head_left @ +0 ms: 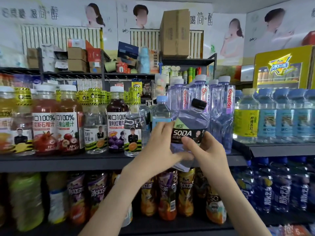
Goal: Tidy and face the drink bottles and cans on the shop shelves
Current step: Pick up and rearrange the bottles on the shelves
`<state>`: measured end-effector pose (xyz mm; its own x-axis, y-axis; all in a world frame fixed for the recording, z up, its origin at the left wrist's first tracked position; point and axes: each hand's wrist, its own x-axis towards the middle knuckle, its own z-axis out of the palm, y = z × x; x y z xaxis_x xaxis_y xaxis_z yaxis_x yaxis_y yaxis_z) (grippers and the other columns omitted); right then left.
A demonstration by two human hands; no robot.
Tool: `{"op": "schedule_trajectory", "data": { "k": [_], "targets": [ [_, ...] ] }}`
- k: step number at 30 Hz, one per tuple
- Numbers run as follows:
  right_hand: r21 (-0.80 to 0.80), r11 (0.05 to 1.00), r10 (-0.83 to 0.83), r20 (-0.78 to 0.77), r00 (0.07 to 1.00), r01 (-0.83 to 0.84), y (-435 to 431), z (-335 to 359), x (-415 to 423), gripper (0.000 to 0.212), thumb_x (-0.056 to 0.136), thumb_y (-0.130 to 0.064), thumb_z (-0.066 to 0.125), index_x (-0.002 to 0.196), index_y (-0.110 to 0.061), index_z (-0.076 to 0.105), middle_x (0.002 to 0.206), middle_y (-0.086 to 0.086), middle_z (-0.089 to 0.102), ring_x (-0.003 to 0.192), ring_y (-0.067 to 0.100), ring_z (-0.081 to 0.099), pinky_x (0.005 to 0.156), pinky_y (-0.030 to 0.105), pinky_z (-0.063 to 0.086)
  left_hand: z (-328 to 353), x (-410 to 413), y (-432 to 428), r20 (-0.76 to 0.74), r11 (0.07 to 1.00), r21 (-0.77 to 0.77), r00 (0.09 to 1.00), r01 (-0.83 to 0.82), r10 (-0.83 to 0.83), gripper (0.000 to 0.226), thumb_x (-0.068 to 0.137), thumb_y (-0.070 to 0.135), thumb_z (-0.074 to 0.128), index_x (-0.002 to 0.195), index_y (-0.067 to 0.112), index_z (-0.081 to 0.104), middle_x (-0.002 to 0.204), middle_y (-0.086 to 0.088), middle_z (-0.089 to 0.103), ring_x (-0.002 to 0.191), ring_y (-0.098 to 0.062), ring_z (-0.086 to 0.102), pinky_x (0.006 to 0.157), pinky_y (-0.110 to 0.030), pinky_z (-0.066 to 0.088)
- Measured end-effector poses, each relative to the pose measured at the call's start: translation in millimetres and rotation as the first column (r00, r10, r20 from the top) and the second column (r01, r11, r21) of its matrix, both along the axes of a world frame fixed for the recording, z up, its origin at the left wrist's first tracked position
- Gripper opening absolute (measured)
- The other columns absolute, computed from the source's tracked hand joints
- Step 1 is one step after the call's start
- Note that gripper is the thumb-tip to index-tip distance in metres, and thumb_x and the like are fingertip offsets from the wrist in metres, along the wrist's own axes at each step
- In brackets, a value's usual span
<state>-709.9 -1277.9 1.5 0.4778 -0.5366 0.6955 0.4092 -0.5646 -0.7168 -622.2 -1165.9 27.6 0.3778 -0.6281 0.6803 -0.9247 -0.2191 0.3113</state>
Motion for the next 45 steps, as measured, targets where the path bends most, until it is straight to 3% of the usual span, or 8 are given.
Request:
{"op": "schedule_trajectory", "data": {
  "k": [2, 6, 13, 25, 30, 37, 41, 45],
  "targets": [
    [0.010, 0.999, -0.052, 0.042, 0.998, 0.052, -4, 0, -8, 0.030, 0.077, -0.038, 0.073, 0.082, -0.012, 0.059, 0.078, 0.007, 0.067, 0.078, 0.030, 0.061, 0.071, 0.046, 0.048, 3, 8, 7, 0.030, 0.998, -0.039, 0.999, -0.040, 0.041, 0.078, 0.082, 0.053, 0.060, 0.143, 0.021, 0.026, 0.135, 0.010, 0.028, 0.127, -0.006, 0.023, 0.105, -0.021, 0.020],
    [0.054, 0.992, -0.117, 0.105, 0.988, 0.112, -10, 1, -20, 0.027, 0.077, -0.040, 0.071, 0.084, -0.017, 0.058, 0.080, 0.002, 0.065, 0.078, 0.026, 0.059, 0.068, 0.036, 0.046, -4, 17, -5, 0.099, 0.853, -0.359, 0.893, -0.380, 0.439, 0.051, 0.093, 0.033, 0.053, 0.132, 0.002, 0.041, 0.124, -0.012, 0.048, 0.117, -0.026, 0.043, 0.096, -0.032, 0.039],
    [0.074, 0.987, -0.154, 0.115, 0.981, 0.146, -16, -2, -24, 0.017, 0.079, -0.030, 0.073, 0.085, -0.023, 0.059, 0.072, -0.021, 0.064, 0.067, -0.007, 0.056, 0.060, 0.005, 0.040, 2, 13, -52, -0.110, 0.805, -0.103, 0.811, -0.584, 0.575, 0.087, 0.094, 0.044, 0.047, 0.145, -0.003, -0.006, 0.140, -0.021, 0.035, 0.123, -0.032, 0.043, 0.091, -0.033, 0.044],
    [-0.016, 0.997, -0.073, 0.041, 0.997, 0.073, -5, -2, 10, 0.022, 0.079, -0.029, 0.074, 0.090, -0.020, 0.058, 0.079, -0.011, 0.063, 0.068, -0.006, 0.053, 0.062, 0.010, 0.040, 2, -4, 8, -0.163, 0.796, -0.381, 0.881, -0.471, 0.443, 0.070, 0.083, 0.043, 0.063, 0.134, 0.004, 0.034, 0.113, -0.007, 0.057, 0.093, -0.022, 0.059, 0.070, -0.034, 0.053],
    [-0.020, 1.000, 0.013, -0.092, 0.996, -0.015, 1, 16, 49, 0.049, 0.081, -0.034, 0.071, 0.120, -0.020, 0.044, 0.096, -0.021, 0.050, 0.080, -0.007, 0.049, 0.065, 0.007, 0.037, 14, -2, 60, -0.187, 0.758, -0.473, 0.892, -0.449, 0.412, 0.048, 0.080, 0.048, 0.064, 0.115, 0.021, 0.047, 0.100, 0.004, 0.060, 0.085, -0.017, 0.061, 0.071, -0.040, 0.054],
    [-0.088, 0.996, -0.004, -0.276, 0.961, -0.021, -12, 16, 95, 0.059, 0.092, -0.042, 0.054, 0.142, -0.016, 0.038, 0.132, 0.003, 0.054, 0.121, 0.020, 0.049, 0.085, 0.028, 0.039, 3, 9, 85, -0.321, 0.789, -0.422, 0.888, -0.446, 0.330, 0.039, 0.077, 0.045, 0.069, 0.107, 0.030, 0.049, 0.091, 0.014, 0.060, 0.078, -0.004, 0.060, 0.066, -0.029, 0.053],
    [-0.232, 0.969, -0.165, -0.349, 0.923, 0.086, -19, 8, 102, 0.049, 0.098, -0.033, 0.047, 0.142, -0.014, 0.038, 0.134, 0.016, 0.045, 0.121, 0.030, 0.046, 0.086, 0.032, 0.039, -2, 9, 80, -0.328, 0.802, -0.397, 0.885, -0.447, 0.330, 0.043, 0.074, 0.051, 0.068, 0.106, 0.028, 0.050, 0.094, 0.012, 0.058, 0.081, -0.007, 0.059, 0.070, -0.035, 0.053],
    [-0.248, 0.956, -0.217, -0.235, 0.948, 0.157, 2, 4, 81, 0.055, 0.094, -0.033, 0.054, 0.143, -0.014, 0.036, 0.133, 0.007, 0.046, 0.119, 0.022, 0.047, 0.093, 0.027, 0.040, -3, 3, 67, -0.287, 0.835, -0.353, 0.898, -0.422, 0.333, 0.047, 0.071, 0.057, 0.064, 0.104, 0.027, 0.052, 0.096, 0.009, 0.056, 0.083, -0.010, 0.059, 0.071, -0.039, 0.054]
  ]
}}
